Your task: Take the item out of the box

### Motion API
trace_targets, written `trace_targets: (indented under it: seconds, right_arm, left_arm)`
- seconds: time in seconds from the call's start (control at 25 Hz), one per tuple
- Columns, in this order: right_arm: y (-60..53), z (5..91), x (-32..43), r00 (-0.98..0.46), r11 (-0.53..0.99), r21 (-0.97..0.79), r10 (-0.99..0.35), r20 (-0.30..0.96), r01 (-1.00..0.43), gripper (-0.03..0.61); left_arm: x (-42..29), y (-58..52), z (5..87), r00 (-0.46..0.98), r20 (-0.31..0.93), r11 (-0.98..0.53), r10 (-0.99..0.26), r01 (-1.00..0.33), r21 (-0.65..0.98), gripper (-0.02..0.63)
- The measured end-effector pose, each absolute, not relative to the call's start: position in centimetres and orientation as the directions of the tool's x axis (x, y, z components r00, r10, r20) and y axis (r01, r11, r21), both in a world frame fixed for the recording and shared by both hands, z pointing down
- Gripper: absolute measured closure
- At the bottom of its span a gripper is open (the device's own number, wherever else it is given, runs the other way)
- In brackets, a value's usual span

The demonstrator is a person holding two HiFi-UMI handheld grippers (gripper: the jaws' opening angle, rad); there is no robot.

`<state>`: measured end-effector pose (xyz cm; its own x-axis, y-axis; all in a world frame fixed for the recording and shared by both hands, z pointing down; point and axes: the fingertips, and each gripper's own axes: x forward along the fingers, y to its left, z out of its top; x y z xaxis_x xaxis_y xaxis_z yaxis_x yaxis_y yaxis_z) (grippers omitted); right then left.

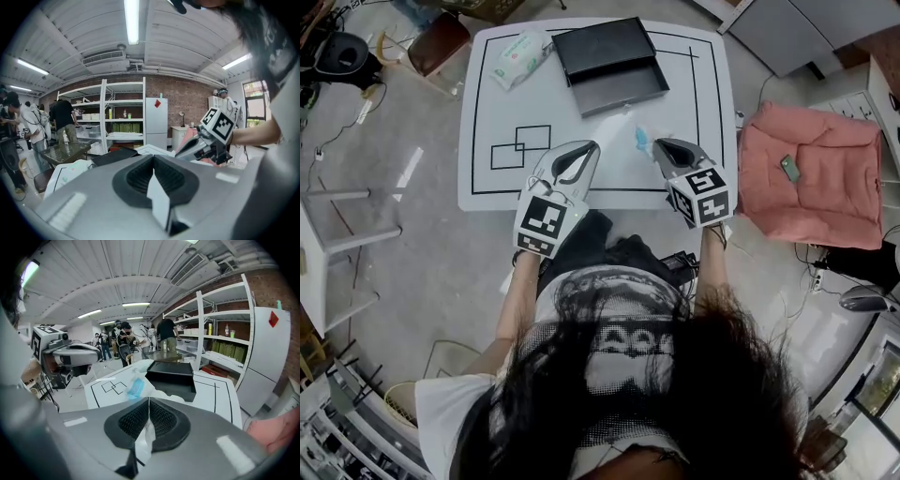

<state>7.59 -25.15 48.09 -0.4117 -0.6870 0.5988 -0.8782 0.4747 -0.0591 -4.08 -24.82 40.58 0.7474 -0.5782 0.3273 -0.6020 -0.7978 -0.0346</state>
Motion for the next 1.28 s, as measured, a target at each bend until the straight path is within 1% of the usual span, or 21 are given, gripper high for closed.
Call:
trace_targets:
  seconds: [0.28, 0.8, 1.04, 1.28]
  right_arm:
    - [-18.3, 47.9, 9.9, -0.443, 0.489, -0.088, -0.682, 0.581, -0.868, 0.569]
    - [-8.5, 46.6, 10.9, -0.489, 0.529, -0.081, -0.700, 0.520, -0.844, 0.569]
    - [-6.0, 45.4, 10.2, -0.502, 0.552, -0.063, -0.699, 0.510, -0.832, 0.569]
    - [-5.1, 44.2, 8.8, -0.492, 0.542, -0.049, -0.718, 0.493, -0.839, 0.569]
  left_arm:
    - [-0.8, -18.6, 39.6, 0.742, 0.322, -0.792, -0.588, -0.609, -0.043, 0.614]
    - [0.6, -8.2, 39.8, 0.691, 0.313, -0.736, -0.652, -0.676, -0.040, 0.614]
    - [1.2, -5.7, 39.0, 0.707, 0.303, -0.751, -0.639, -0.659, -0.046, 0.614]
    - [0.5, -5.0, 38.1, 0.724, 0.295, -0.769, -0.623, -0.637, -0.060, 0.614]
